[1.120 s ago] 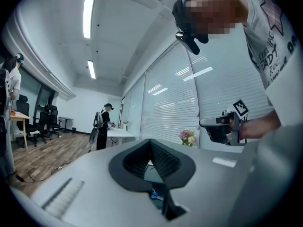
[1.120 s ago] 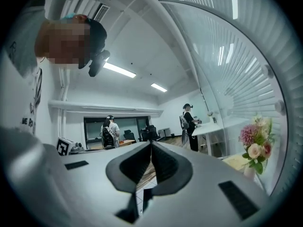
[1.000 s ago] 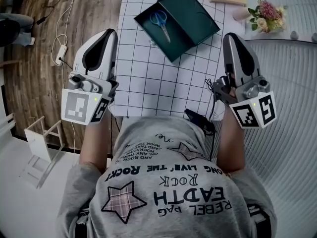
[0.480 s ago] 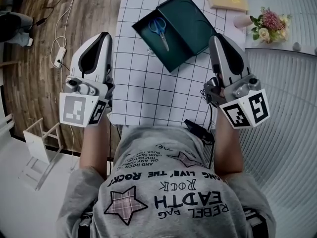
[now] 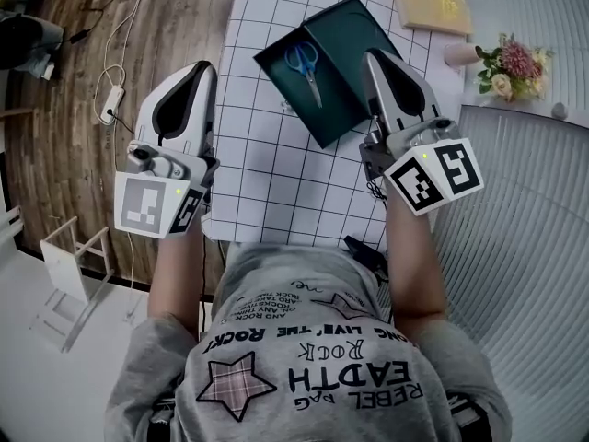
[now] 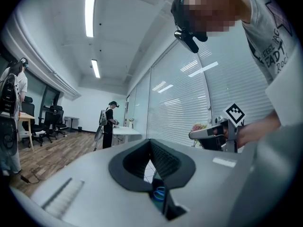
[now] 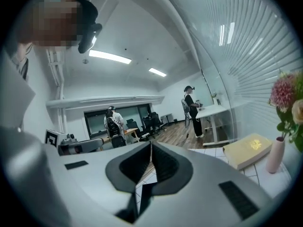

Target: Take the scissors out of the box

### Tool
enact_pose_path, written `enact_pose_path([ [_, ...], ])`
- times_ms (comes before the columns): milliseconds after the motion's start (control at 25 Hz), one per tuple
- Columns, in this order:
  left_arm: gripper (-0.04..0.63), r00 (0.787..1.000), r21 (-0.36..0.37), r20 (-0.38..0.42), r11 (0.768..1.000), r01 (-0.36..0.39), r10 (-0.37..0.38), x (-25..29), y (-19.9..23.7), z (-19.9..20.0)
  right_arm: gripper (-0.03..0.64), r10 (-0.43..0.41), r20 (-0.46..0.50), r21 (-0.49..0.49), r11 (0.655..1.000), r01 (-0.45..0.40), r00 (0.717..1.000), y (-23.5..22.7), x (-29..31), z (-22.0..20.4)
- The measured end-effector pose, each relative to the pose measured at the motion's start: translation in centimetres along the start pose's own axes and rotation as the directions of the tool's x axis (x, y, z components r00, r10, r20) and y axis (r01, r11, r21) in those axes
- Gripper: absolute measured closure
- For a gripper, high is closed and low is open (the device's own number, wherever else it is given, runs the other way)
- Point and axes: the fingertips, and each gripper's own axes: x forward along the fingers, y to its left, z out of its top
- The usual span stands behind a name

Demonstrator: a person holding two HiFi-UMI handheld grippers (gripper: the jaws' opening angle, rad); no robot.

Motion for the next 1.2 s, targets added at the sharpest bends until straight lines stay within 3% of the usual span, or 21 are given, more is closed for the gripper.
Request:
enact_pose_path([
  [520, 0.586, 1.0, -0.002, -0.017, 1.0, -0.001, 0.001, 1.1, 2.1, -1.7, 0.6, -0.012, -0.206, 0.037, 0.999, 0.02, 0.979, -2.0, 6.0, -6.7],
  [920, 0.586, 1.0, -0.015, -0.018, 1.0, -0.001, 0.001, 1.2, 2.9, -2.7, 0.6, -0.034, -0.4, -0.033, 0.999, 0.022, 0.916, -2.8, 9.9, -13.7],
  [1200, 0.586, 1.0, -0.026, -0.021, 1.0, -0.005, 0.005, 1.0, 3.3, -3.3, 0.6, -0.024, -0.478, -0.001, 1.0, 0.026, 0.878, -2.8, 10.9, -17.0],
])
